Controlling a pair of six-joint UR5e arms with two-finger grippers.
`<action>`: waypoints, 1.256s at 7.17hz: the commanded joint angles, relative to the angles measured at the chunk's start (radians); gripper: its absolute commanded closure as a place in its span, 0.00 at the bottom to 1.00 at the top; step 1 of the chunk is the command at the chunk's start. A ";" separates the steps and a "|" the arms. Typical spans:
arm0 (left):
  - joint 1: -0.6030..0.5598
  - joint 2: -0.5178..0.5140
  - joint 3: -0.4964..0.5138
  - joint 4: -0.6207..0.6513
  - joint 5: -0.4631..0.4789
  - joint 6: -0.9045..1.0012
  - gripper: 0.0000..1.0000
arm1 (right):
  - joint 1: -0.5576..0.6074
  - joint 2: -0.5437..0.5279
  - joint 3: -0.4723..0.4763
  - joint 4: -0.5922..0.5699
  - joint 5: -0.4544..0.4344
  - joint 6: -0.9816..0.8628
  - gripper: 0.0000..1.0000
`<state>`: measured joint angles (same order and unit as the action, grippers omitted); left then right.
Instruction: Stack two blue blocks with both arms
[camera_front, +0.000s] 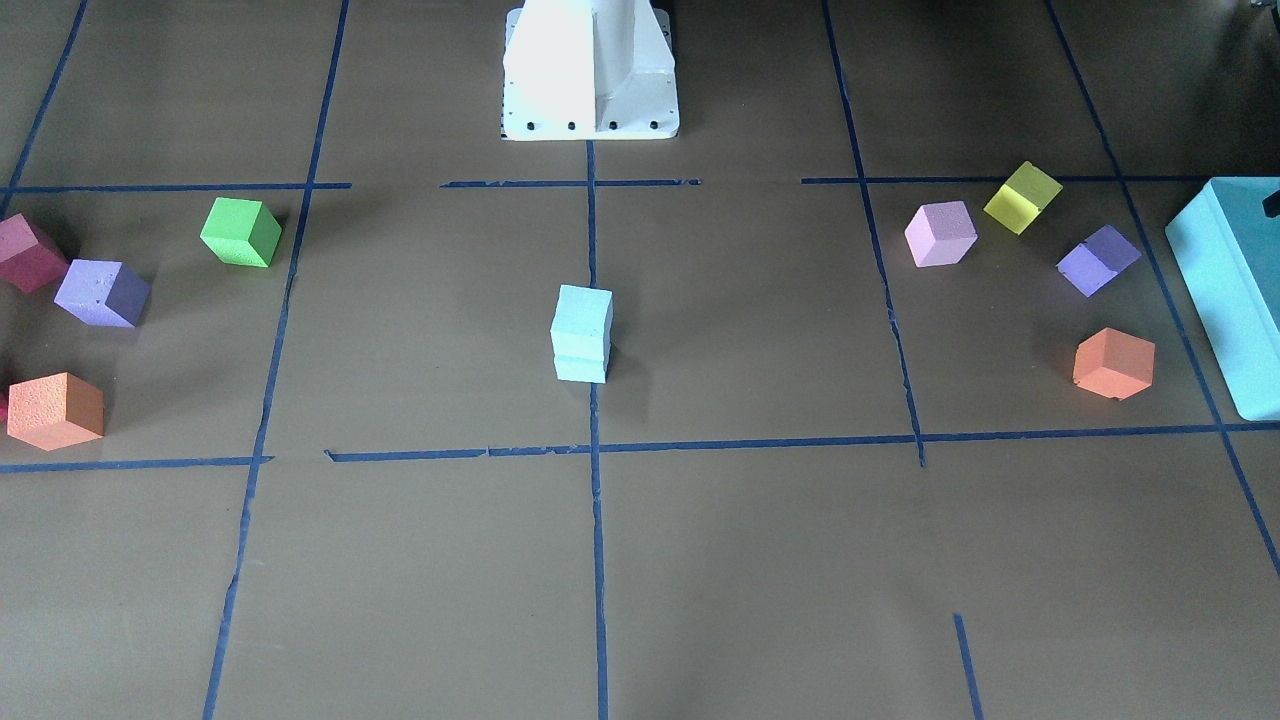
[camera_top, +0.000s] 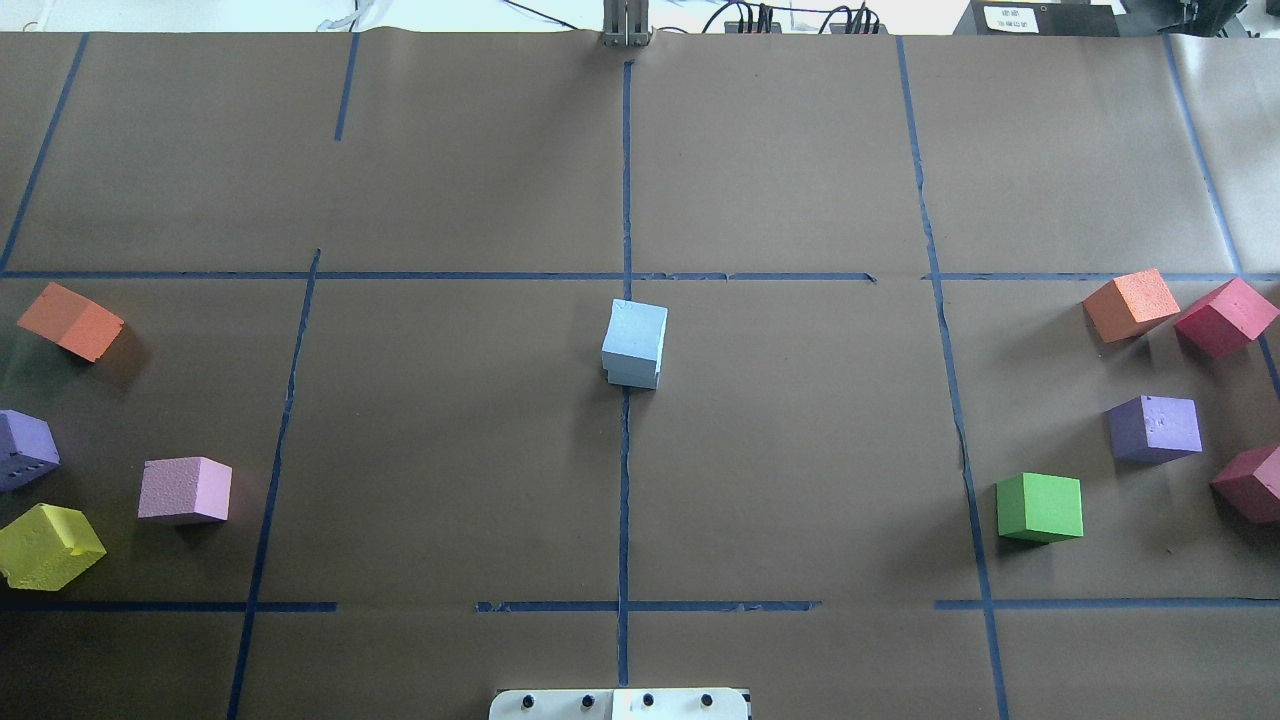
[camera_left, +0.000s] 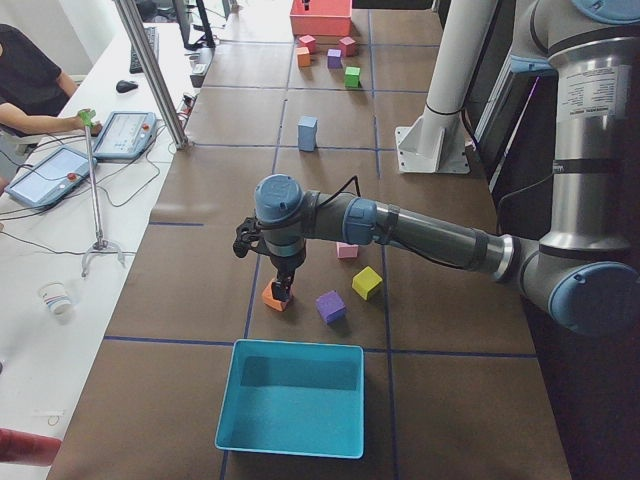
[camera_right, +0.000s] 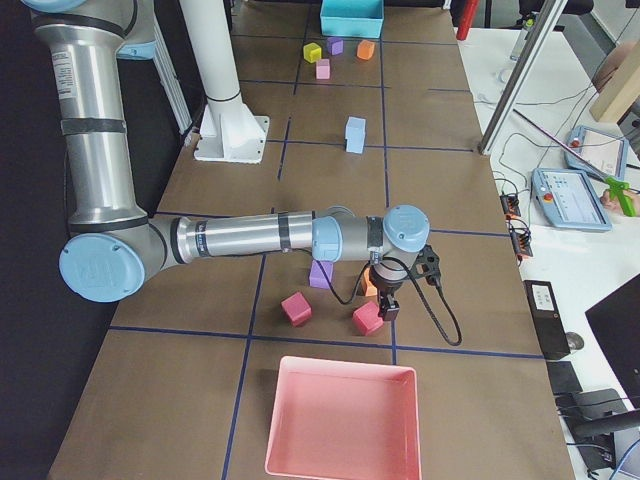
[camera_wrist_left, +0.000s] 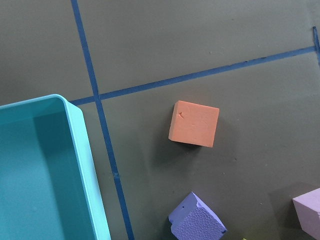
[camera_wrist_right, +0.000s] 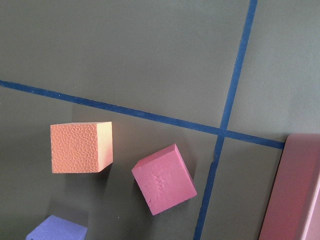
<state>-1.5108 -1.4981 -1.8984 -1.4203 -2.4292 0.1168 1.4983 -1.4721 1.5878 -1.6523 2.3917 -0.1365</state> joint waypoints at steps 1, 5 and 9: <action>0.001 0.007 -0.016 0.001 -0.005 -0.006 0.00 | -0.007 0.029 -0.043 0.003 0.000 0.014 0.00; 0.000 0.036 -0.010 0.004 -0.013 -0.006 0.00 | -0.006 0.044 -0.032 0.003 0.000 0.021 0.00; 0.001 0.016 -0.004 0.003 -0.002 -0.103 0.00 | -0.010 0.085 -0.032 0.002 -0.002 0.071 0.00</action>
<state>-1.5095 -1.4729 -1.9049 -1.4159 -2.4375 0.0625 1.4891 -1.3910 1.5543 -1.6493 2.3911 -0.0708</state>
